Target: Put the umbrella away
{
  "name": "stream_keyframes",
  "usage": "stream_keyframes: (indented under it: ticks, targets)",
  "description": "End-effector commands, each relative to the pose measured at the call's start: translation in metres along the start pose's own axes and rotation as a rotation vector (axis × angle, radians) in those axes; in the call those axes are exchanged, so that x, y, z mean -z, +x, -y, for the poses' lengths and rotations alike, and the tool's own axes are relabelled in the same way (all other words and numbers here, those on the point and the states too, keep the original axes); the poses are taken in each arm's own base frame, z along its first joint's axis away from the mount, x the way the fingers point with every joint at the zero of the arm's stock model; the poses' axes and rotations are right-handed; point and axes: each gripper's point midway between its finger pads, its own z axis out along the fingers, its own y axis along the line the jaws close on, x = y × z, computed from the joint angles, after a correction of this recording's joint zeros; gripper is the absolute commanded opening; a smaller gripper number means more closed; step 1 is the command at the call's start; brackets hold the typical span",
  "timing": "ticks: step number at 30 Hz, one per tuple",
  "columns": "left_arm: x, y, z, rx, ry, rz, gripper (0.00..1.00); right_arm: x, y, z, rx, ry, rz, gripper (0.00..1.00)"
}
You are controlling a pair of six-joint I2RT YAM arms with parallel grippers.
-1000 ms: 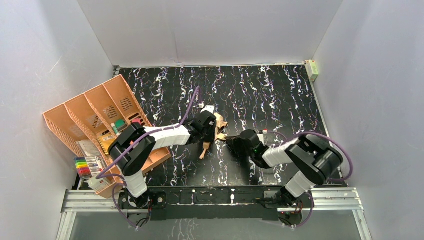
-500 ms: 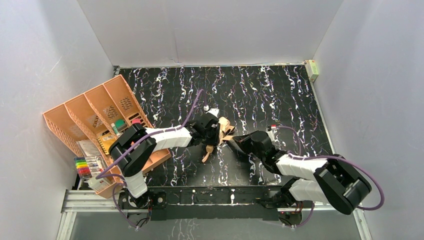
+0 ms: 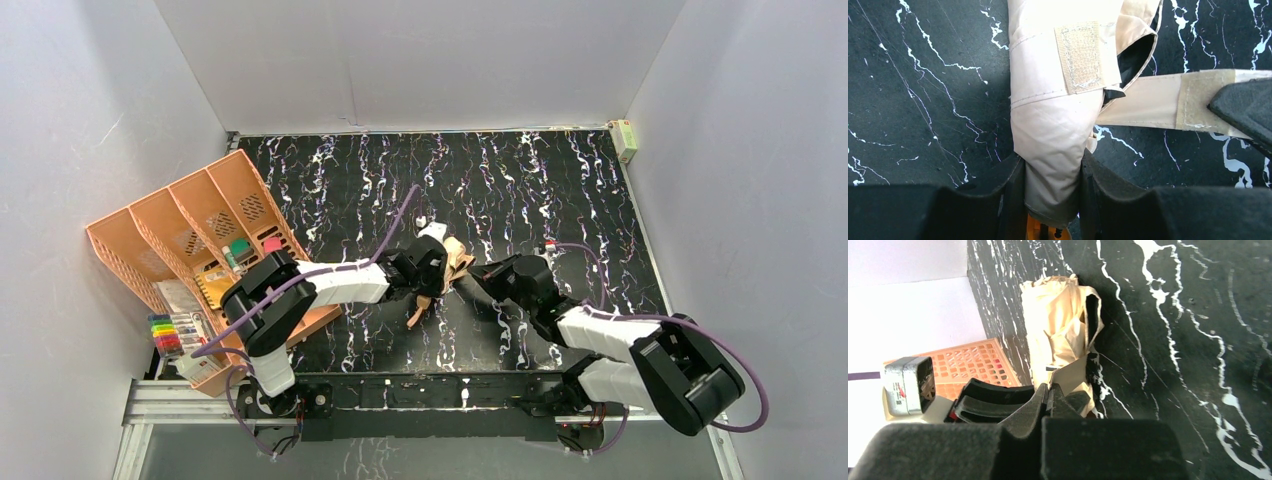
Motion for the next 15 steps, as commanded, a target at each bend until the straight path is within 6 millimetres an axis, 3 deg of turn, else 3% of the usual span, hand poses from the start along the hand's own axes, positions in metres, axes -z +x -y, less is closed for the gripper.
stream_keyframes:
  ticks: [1,15]
  targets:
    - [0.020,0.120,-0.102,-0.201,-0.383,-0.379,0.00,0.004,-0.034,-0.107,-0.066,-0.326,0.113,0.00]
    - [0.015,0.129,-0.076,-0.325,-0.332,-0.366,0.00,-0.022,-0.033,-0.148,-0.067,-0.392,0.063,0.00]
